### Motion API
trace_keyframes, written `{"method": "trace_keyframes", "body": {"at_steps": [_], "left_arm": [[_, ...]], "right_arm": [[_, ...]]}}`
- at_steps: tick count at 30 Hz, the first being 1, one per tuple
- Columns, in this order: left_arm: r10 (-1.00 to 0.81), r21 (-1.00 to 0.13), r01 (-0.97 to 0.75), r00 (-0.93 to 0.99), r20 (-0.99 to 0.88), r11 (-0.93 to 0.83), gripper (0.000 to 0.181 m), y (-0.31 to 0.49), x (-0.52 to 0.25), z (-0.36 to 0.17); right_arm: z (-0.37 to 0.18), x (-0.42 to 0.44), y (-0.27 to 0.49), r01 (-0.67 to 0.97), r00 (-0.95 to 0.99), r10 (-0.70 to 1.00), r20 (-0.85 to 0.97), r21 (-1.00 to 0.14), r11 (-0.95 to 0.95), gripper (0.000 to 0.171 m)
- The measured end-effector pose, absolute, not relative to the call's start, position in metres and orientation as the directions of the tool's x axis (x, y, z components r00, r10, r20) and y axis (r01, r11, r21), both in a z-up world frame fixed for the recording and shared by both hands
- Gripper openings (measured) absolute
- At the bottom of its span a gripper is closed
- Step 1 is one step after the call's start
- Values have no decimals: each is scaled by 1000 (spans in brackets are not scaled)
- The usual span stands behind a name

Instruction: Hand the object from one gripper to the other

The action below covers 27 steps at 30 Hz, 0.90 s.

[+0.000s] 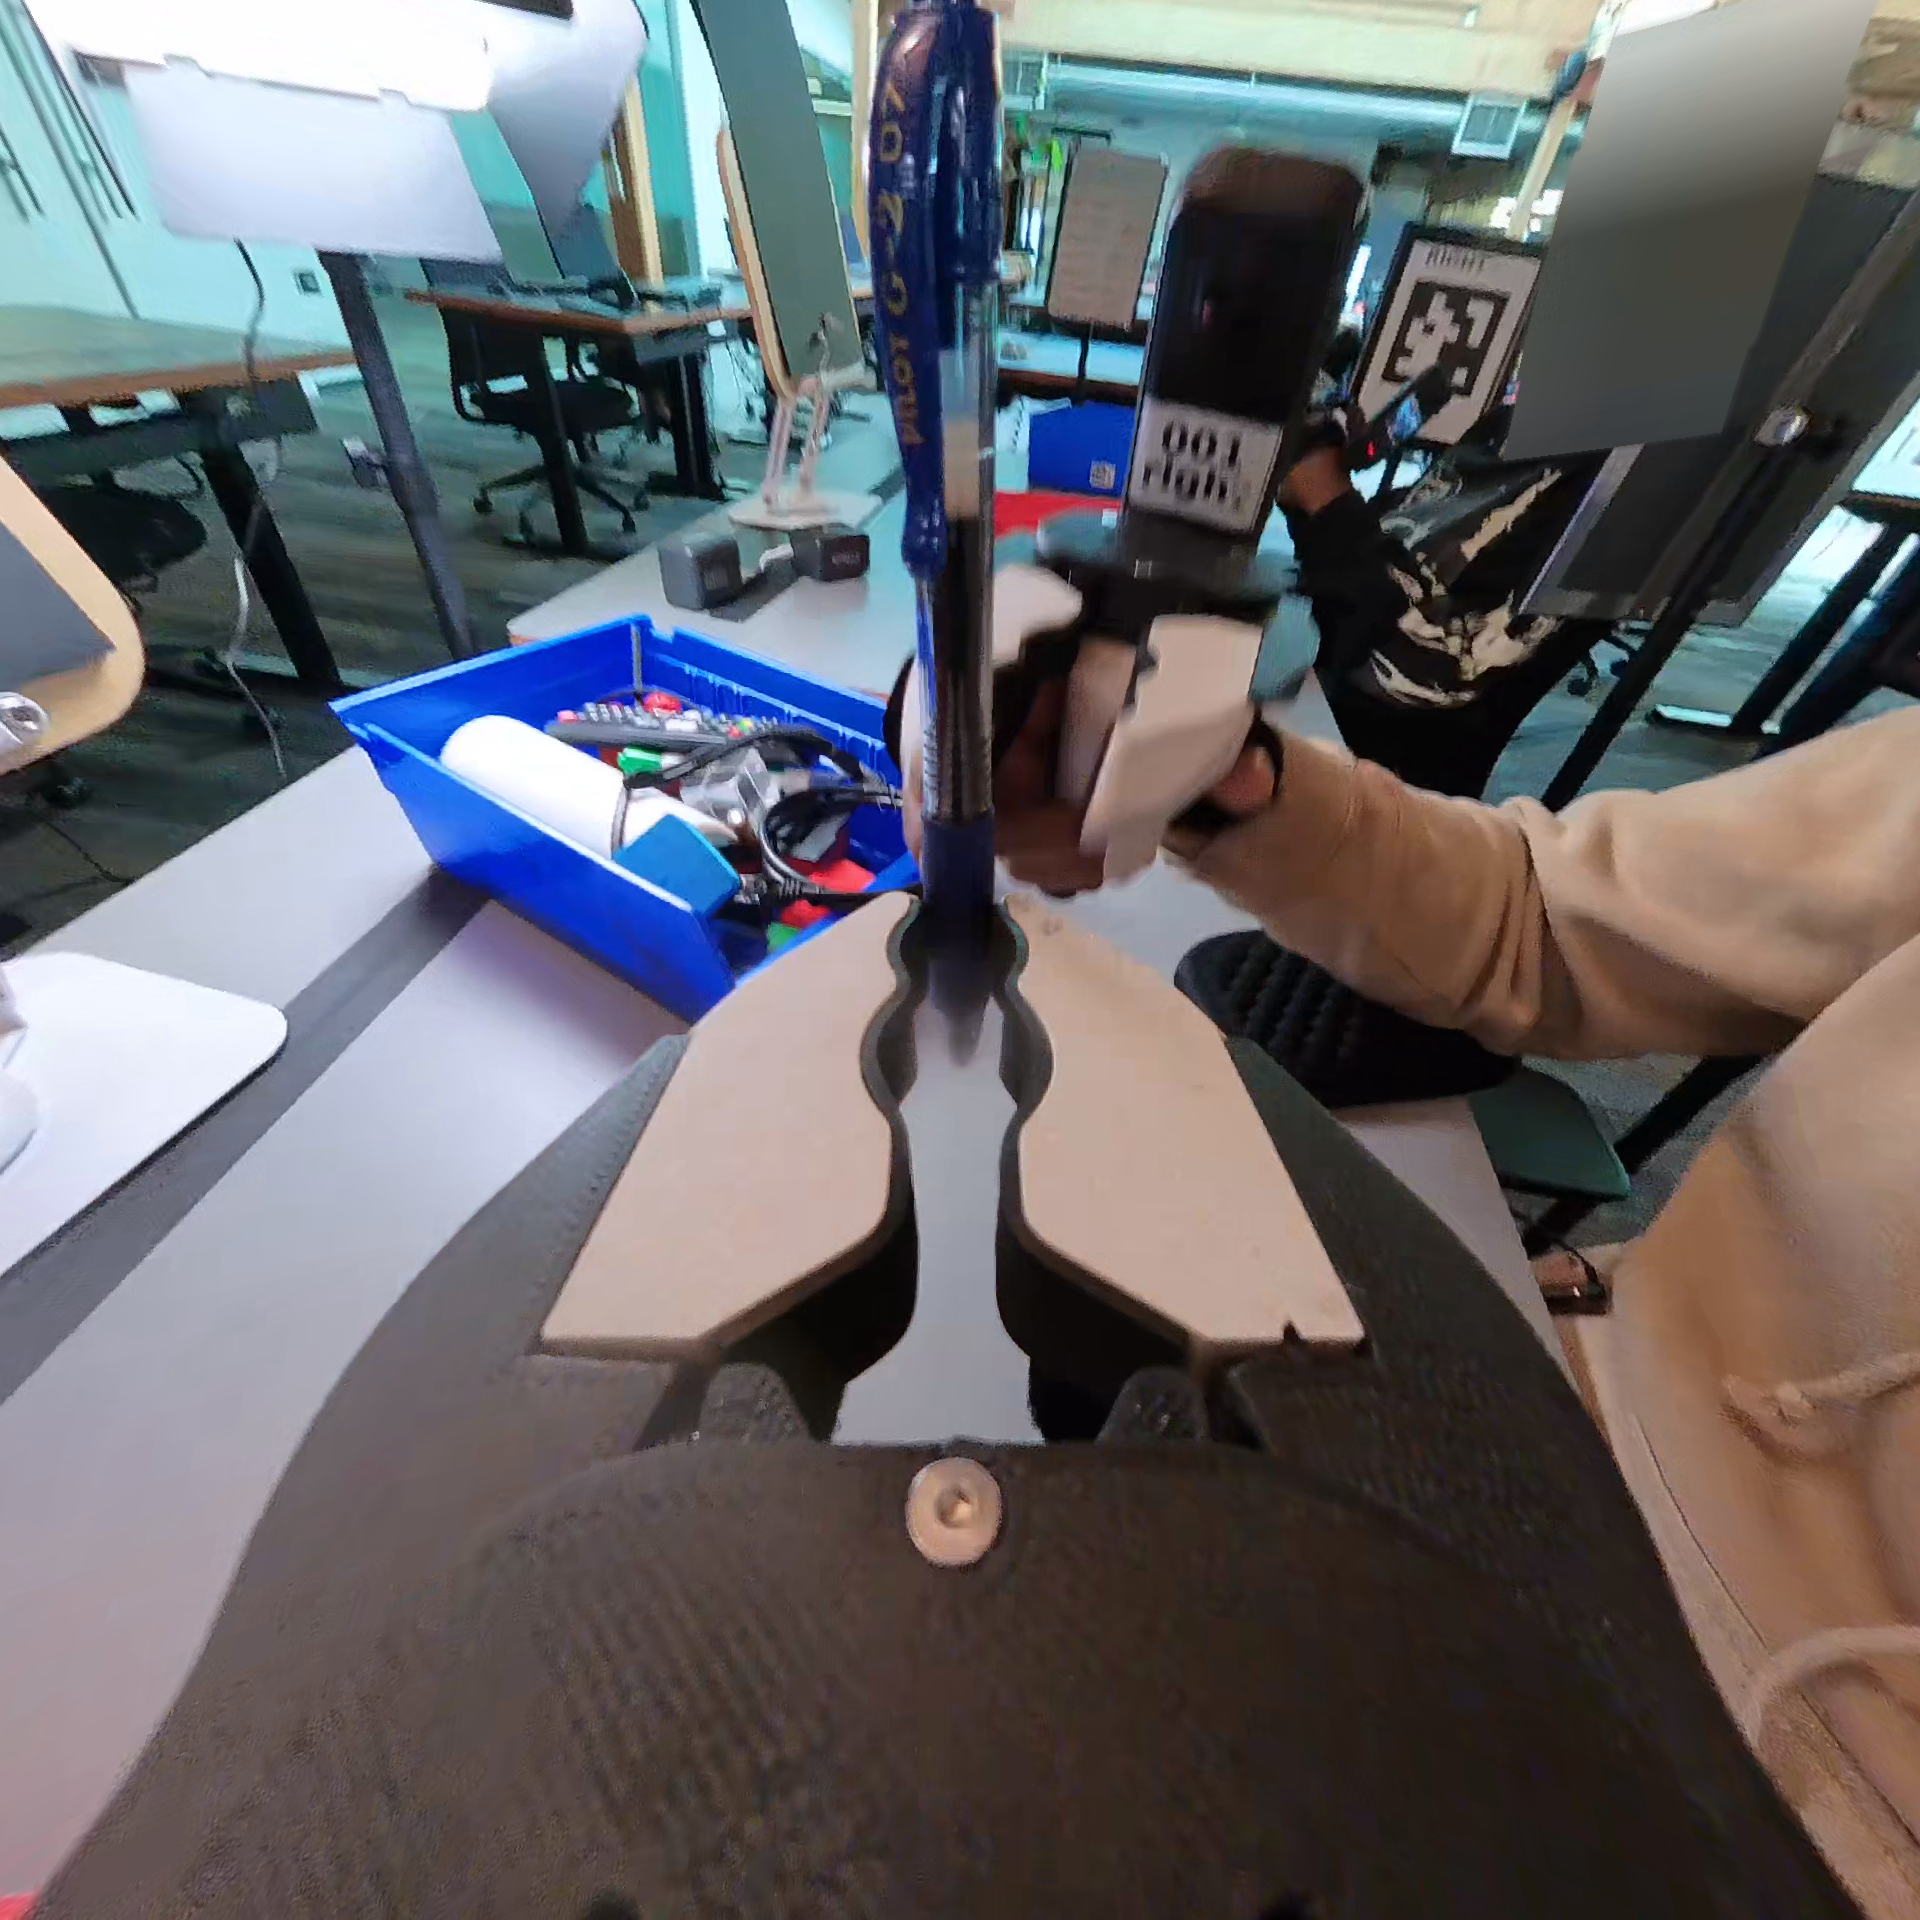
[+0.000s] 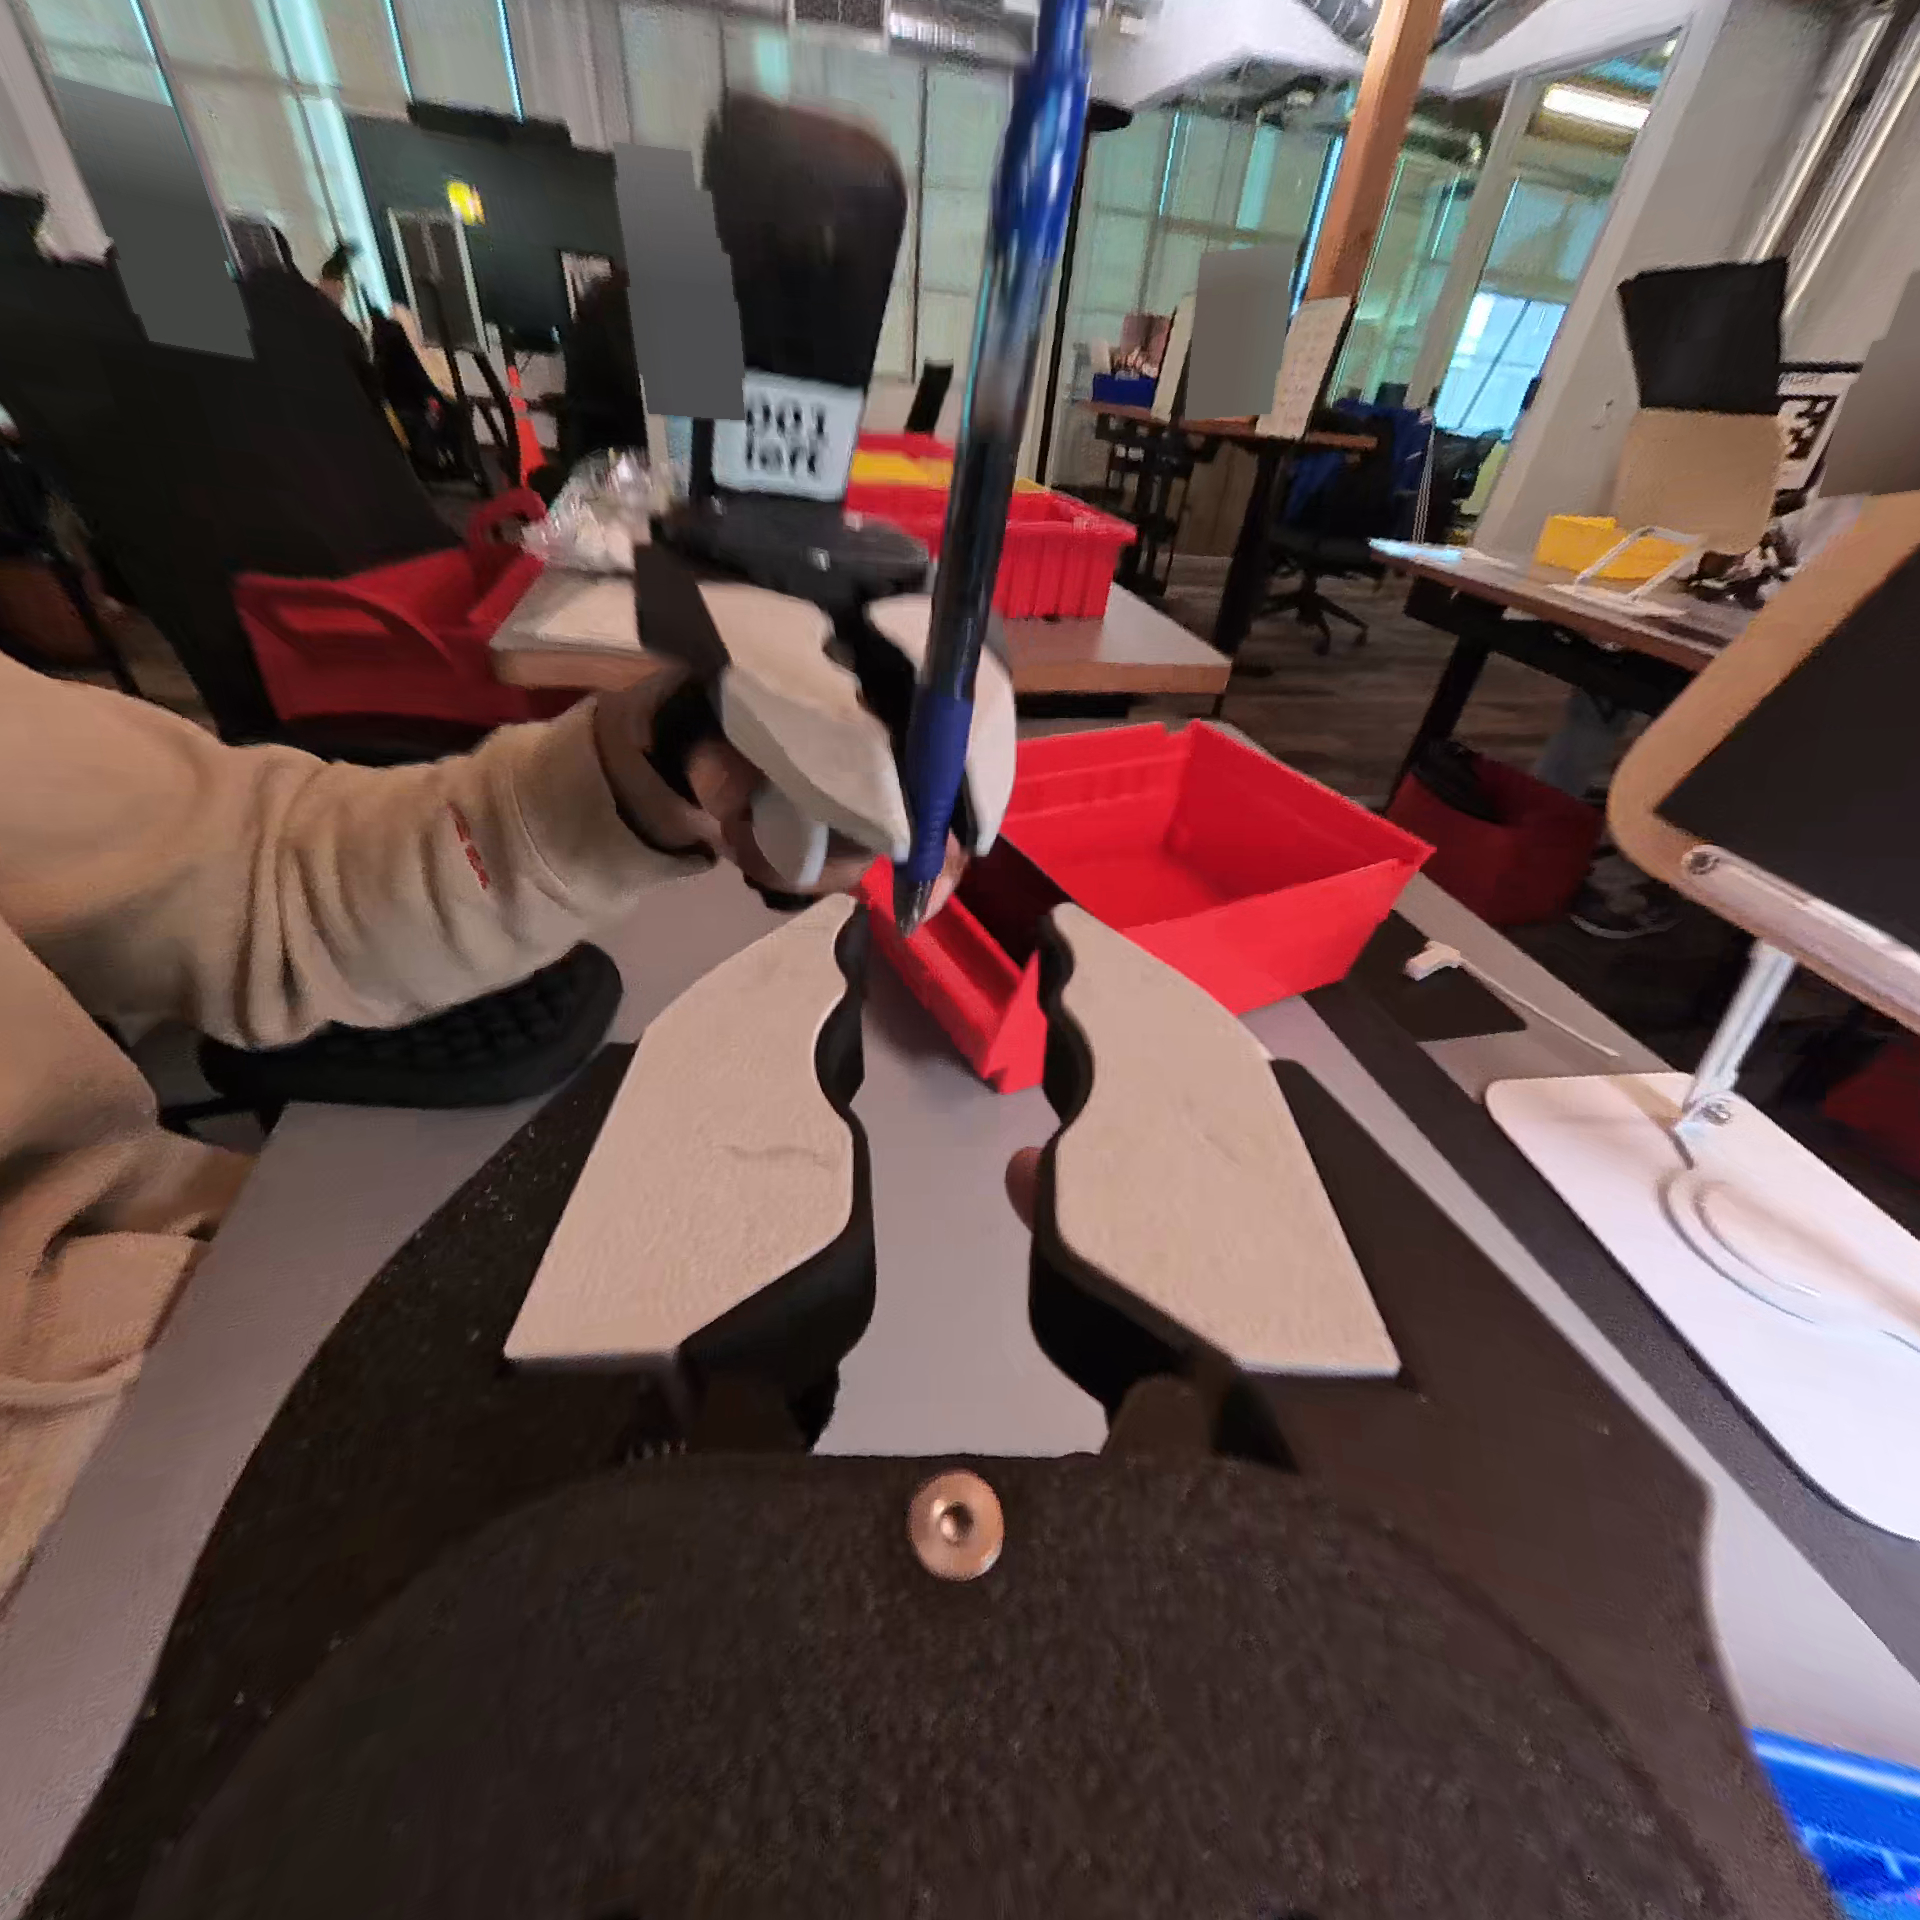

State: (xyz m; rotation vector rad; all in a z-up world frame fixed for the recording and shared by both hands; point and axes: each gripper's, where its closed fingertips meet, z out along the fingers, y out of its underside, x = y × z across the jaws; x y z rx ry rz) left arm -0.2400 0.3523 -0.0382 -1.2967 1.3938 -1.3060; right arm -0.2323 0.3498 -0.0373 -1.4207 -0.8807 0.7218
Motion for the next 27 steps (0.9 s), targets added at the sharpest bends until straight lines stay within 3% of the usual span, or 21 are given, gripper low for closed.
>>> {"method": "trace_keyframes", "body": {"at_steps": [3,5,7,9,11,15,19,23,27], "left_arm": [[-980,-979,-193,-173,98,-63,11,347,-235,-49],[-974,-974,-218,-204,100,-54,11,337,-229,-56],[-973,-973,-228,-211,92,-42,11,333,-225,-60],[-969,-976,-213,-227,95,-46,12,332,-227,-58],[-963,-982,-181,-247,107,-63,25,332,-234,-49],[-950,-988,-77,-274,149,-132,26,337,-248,-25],[-945,-986,-146,-303,124,-83,11,323,-238,-40],[-965,-985,-165,-246,94,-53,10,330,-237,-41],[-964,-976,-188,-222,148,-106,10,341,-240,-44]], "right_arm": [[-16,-223,345,-24,519,854,29,-998,49,25],[-25,-235,344,-9,494,869,18,-1000,26,26],[-37,-247,346,28,485,874,31,-999,19,12],[-37,-249,344,6,462,887,5,-1000,3,11],[-31,-244,342,-7,448,894,-10,-1000,-8,11],[-33,-236,339,46,446,895,22,-999,2,11],[-56,-261,336,128,403,915,35,-992,-19,11],[-60,-261,338,148,411,911,35,-989,-29,11],[-30,-237,340,55,473,880,48,-998,25,28]]}}
